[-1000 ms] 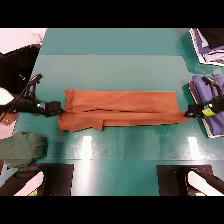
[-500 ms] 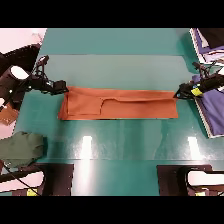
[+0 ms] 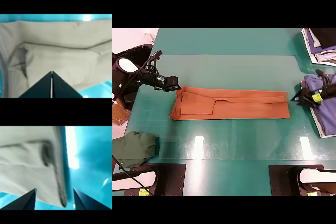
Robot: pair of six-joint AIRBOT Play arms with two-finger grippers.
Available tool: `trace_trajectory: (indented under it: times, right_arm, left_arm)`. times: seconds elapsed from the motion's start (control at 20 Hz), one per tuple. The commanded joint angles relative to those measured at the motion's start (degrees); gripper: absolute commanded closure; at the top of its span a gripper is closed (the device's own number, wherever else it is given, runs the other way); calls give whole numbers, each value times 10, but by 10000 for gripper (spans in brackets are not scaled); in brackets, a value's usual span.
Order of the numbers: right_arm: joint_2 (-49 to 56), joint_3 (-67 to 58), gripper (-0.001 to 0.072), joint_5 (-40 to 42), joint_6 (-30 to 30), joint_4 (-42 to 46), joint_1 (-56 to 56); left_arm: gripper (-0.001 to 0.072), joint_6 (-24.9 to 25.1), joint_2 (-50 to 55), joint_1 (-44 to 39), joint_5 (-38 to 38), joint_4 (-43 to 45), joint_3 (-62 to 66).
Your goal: Fold the shirts.
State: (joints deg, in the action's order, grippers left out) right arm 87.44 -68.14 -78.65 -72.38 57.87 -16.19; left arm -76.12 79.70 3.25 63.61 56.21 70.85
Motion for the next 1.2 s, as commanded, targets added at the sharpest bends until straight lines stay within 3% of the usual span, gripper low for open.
trace_trajectory:
  times: [0.0, 0.25, 0.4, 0.5, 0.75, 1.15]
  right_arm:
    - [21, 59, 178, 14, 44, -82, -51]
    - [77, 50, 187, 33, 69, -133, 7]
    - [92, 12, 318, 33, 72, -130, 51]
    - [91, -9, 676, 16, 85, -129, 59]
    - [23, -101, 699, -38, 83, -165, 71]
    - [-47, -283, 698, -38, -5, -193, 208]
  left_arm:
    - [680, 0, 1, -16, 8, -39, 4]
    - [681, -34, 5, -108, -53, -37, 4]
    - [681, -78, 26, -159, -98, -37, 4]
    - [681, -81, 46, -191, -126, -43, 5]
    - [681, -94, 134, -257, -138, -51, 76]
    - [681, -121, 266, -335, -138, -70, 204]
